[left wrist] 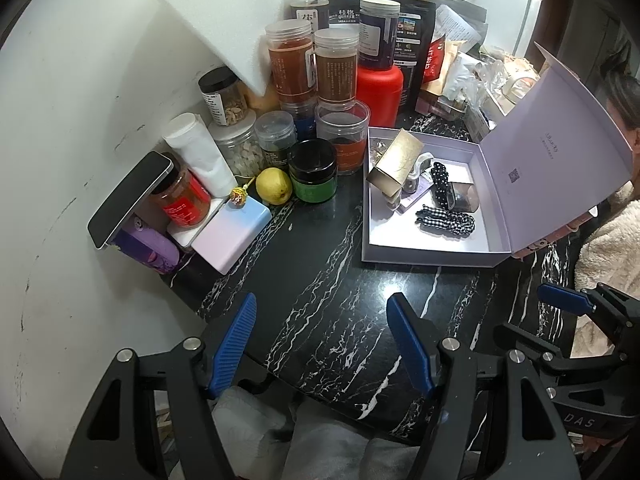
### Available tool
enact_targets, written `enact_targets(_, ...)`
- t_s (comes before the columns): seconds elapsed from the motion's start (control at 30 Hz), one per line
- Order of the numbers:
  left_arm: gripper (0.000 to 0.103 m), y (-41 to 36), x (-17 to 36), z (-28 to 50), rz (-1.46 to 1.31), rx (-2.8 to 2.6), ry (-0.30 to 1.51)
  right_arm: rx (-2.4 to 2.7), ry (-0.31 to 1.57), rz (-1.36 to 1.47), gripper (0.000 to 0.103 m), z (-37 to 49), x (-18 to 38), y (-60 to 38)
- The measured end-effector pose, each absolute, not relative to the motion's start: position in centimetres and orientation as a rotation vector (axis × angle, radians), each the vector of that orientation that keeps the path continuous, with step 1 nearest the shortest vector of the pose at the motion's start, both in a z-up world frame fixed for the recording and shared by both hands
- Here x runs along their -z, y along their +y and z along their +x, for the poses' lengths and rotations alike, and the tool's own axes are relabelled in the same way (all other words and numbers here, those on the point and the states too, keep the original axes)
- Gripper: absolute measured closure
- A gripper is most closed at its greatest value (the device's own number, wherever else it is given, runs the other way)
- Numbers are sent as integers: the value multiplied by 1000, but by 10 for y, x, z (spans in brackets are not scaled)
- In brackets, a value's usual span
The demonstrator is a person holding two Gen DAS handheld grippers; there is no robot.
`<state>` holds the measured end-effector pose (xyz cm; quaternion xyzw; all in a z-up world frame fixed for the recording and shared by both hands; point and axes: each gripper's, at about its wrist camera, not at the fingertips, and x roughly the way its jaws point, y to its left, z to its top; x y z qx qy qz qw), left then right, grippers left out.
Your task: Organize rigid objects
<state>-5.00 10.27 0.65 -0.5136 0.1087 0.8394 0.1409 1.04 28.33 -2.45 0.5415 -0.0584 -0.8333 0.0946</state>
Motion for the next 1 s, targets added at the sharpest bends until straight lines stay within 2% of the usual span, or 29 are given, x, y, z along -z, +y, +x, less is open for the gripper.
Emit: enact_targets(1.0,36,89,5,-64,-1545,-2432,283,2397,-134,1644,30,-5,38,270)
